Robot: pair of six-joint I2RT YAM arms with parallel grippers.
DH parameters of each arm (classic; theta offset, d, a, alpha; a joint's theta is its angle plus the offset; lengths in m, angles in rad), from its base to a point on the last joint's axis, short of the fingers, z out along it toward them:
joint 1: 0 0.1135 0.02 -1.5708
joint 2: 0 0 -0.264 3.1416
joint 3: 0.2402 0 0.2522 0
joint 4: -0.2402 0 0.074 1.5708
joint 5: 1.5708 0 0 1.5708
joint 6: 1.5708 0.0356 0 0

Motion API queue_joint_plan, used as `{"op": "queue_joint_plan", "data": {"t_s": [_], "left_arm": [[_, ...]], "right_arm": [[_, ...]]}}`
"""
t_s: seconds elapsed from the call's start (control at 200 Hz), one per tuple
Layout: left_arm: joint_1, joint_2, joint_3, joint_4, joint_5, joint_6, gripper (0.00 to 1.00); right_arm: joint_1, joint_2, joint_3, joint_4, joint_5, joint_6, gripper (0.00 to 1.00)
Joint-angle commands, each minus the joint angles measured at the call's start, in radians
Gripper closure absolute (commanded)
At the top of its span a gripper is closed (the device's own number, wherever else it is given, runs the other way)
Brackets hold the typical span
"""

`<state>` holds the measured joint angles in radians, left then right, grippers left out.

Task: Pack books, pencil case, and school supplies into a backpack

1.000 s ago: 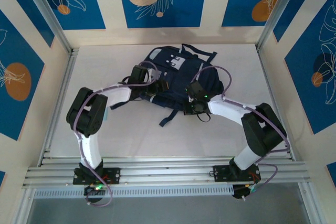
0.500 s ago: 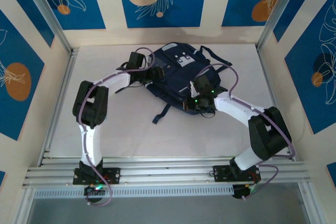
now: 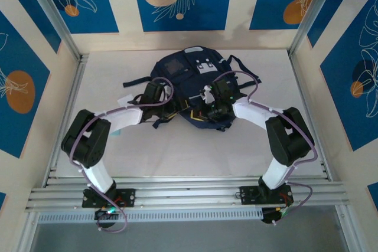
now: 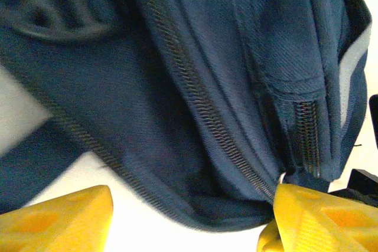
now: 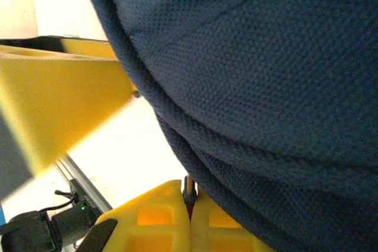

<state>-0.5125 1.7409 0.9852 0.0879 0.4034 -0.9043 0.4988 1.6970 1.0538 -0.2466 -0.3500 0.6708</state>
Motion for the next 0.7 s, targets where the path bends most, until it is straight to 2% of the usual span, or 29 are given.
{"op": "queue_joint_plan", "data": {"t_s": [0.0, 0.055, 0.12, 0.225, 0.29, 0.37, 0.525, 0.695], "left_arm": [[-0.013, 0.068, 0.027, 0.170, -0.002, -0.097, 0.28], [-0.020, 0.101, 0.050, 0.200, -0.024, -0.104, 0.32], [-0.026, 0.135, 0.080, 0.198, -0.049, -0.089, 0.42], [-0.024, 0.159, 0.091, 0.192, -0.068, -0.070, 0.81], [-0.021, 0.153, 0.083, 0.177, -0.076, -0.049, 1.00], [-0.015, 0.138, 0.071, 0.149, -0.080, -0.024, 1.00], [-0.011, 0.098, 0.063, 0.065, -0.093, 0.047, 1.00], [0.001, 0.070, 0.063, 0.003, -0.095, 0.093, 1.00]], "right_arm": [[0.028, -0.033, 0.005, 0.069, -0.084, 0.023, 1.00], [0.038, -0.049, -0.013, 0.067, -0.079, 0.027, 1.00], [0.044, -0.066, -0.035, 0.059, -0.077, 0.026, 1.00], [0.044, -0.104, -0.054, -0.033, -0.019, -0.015, 1.00], [0.037, -0.118, -0.042, -0.142, 0.034, -0.080, 1.00], [0.022, -0.122, -0.010, -0.300, 0.112, -0.174, 1.00], [-0.032, -0.114, 0.054, -0.564, 0.342, -0.315, 1.00], [-0.120, -0.106, 0.107, -0.669, 0.608, -0.352, 1.00]]}}
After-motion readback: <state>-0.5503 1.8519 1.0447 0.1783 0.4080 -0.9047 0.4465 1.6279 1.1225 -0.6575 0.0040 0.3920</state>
